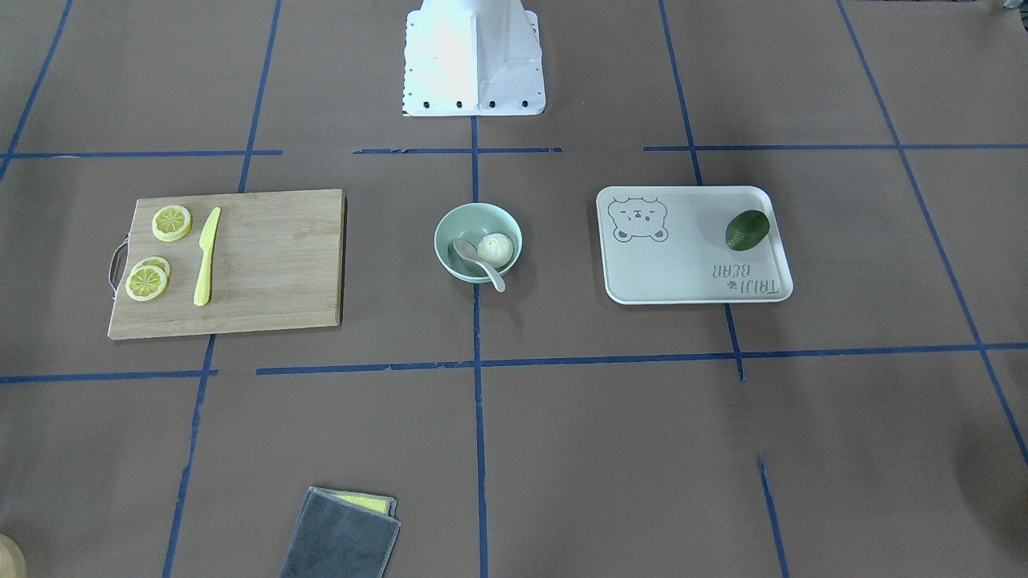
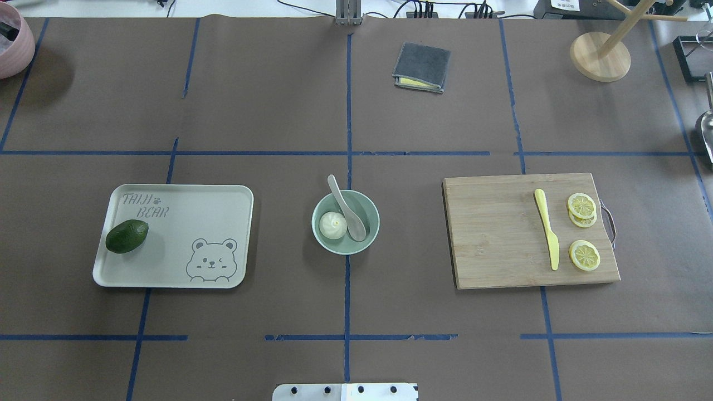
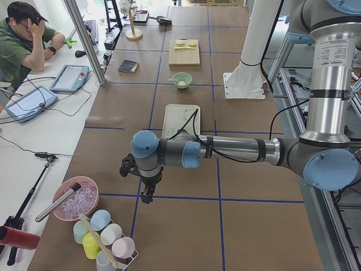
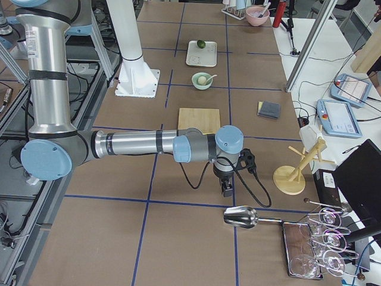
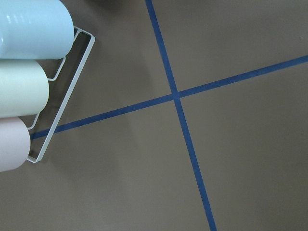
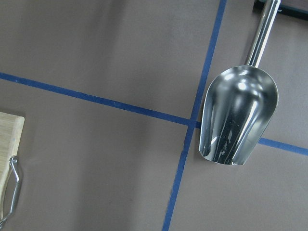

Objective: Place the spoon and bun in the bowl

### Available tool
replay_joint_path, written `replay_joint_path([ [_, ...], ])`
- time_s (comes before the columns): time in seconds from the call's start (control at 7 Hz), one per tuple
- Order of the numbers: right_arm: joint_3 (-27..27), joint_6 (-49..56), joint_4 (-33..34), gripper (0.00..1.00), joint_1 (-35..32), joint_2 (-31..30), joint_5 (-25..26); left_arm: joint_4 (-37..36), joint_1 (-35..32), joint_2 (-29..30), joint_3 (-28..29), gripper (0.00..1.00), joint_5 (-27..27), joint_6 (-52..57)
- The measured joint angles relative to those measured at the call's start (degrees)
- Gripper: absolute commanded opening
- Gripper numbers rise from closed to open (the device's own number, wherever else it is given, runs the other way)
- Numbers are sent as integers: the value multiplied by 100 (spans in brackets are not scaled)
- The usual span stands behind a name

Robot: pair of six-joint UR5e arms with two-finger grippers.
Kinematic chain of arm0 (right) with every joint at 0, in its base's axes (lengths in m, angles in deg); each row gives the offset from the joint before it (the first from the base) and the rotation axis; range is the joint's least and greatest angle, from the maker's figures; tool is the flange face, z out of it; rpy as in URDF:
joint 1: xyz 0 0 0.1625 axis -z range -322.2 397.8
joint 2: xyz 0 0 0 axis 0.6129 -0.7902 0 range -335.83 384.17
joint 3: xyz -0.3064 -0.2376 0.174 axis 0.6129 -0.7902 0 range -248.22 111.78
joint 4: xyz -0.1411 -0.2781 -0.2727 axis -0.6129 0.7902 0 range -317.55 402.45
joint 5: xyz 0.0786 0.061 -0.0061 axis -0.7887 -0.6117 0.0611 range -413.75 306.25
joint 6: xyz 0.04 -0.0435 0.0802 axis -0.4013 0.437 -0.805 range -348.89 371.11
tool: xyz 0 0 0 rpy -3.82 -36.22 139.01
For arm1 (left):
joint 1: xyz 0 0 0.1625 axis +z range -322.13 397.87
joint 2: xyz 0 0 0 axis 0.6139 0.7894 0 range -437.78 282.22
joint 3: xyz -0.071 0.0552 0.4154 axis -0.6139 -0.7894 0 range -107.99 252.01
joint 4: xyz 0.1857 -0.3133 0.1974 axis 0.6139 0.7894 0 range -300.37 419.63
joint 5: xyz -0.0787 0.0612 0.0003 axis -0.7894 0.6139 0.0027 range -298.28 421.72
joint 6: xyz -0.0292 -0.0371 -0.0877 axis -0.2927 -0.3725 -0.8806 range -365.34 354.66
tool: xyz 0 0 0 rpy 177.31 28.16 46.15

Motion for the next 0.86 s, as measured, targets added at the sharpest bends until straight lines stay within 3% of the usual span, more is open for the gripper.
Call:
replay_joint_path([
  [0.43, -197, -16, 45, 100, -32, 43, -57, 13, -38, -220, 1, 100, -221, -52],
  [0.86, -424, -29, 68, 100, -264, 28, -516, 81, -32, -209, 43, 100, -312, -324],
])
